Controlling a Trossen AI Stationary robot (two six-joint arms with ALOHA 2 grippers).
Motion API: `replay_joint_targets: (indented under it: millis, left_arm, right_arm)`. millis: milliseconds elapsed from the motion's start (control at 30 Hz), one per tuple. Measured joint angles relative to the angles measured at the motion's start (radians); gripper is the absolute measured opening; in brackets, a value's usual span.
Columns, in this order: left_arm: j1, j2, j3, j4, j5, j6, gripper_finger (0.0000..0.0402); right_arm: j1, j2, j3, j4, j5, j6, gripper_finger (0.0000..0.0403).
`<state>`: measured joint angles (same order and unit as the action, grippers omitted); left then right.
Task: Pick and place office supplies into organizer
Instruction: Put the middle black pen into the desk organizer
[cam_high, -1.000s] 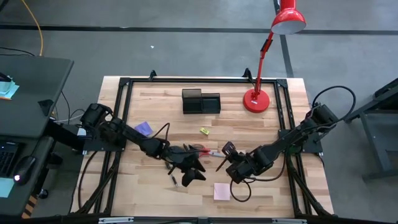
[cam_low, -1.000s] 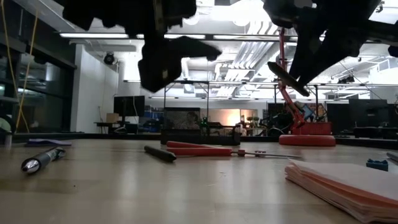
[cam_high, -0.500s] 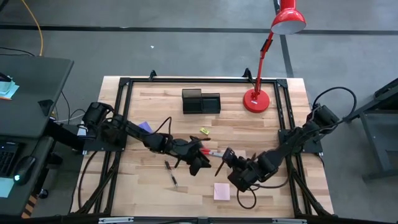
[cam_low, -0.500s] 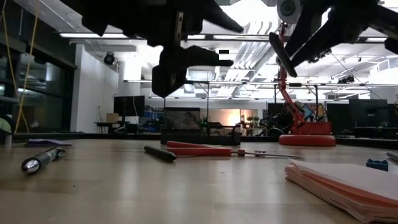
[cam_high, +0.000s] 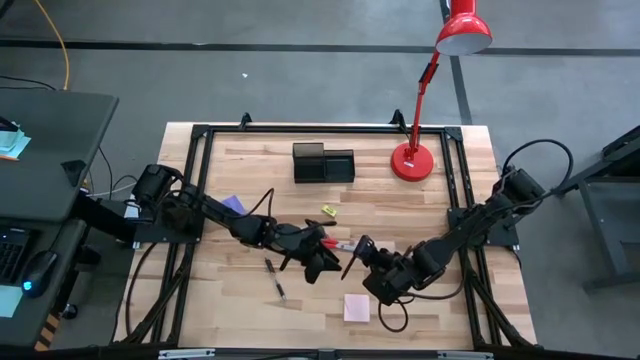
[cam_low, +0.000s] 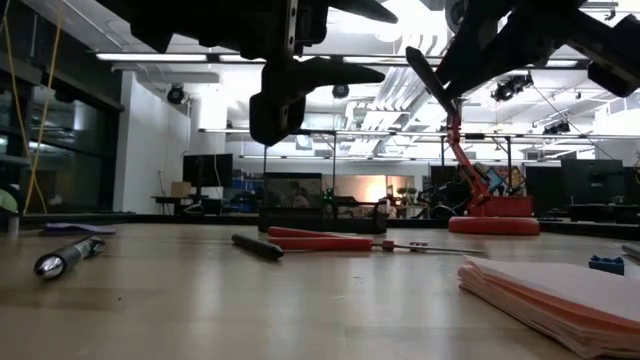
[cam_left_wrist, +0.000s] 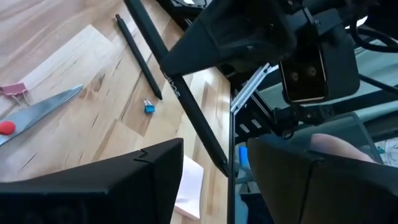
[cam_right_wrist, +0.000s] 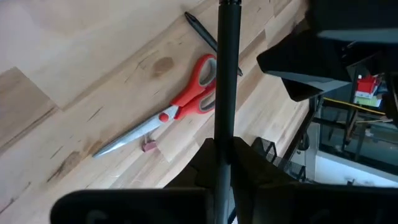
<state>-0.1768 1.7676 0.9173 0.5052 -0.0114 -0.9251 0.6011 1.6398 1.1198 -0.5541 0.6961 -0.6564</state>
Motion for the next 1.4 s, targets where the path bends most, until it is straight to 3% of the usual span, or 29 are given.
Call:
replay_joint_targets:
  millis: [1100, 1233, 1400]
  left_arm:
    - [0.000, -0.001, 0.000, -0.017, 0.002, 0.007, 0.0167]
    - [0.000, -0.002, 0.000, -0.029, -0.001, 0.014, 0.0123]
    - [-0.001, -0.002, 0.000, -0.042, 0.000, 0.015, 0.0022]
  right_arm:
    - [-0.013, 0.001, -0.001, 0.219, 0.001, -0.271, 0.0007]
    - [-0.013, 0.002, -0.003, 0.217, 0.002, -0.273, 0.0007]
    - [-0.012, 0.002, -0.003, 0.220, 0.004, -0.292, 0.0005]
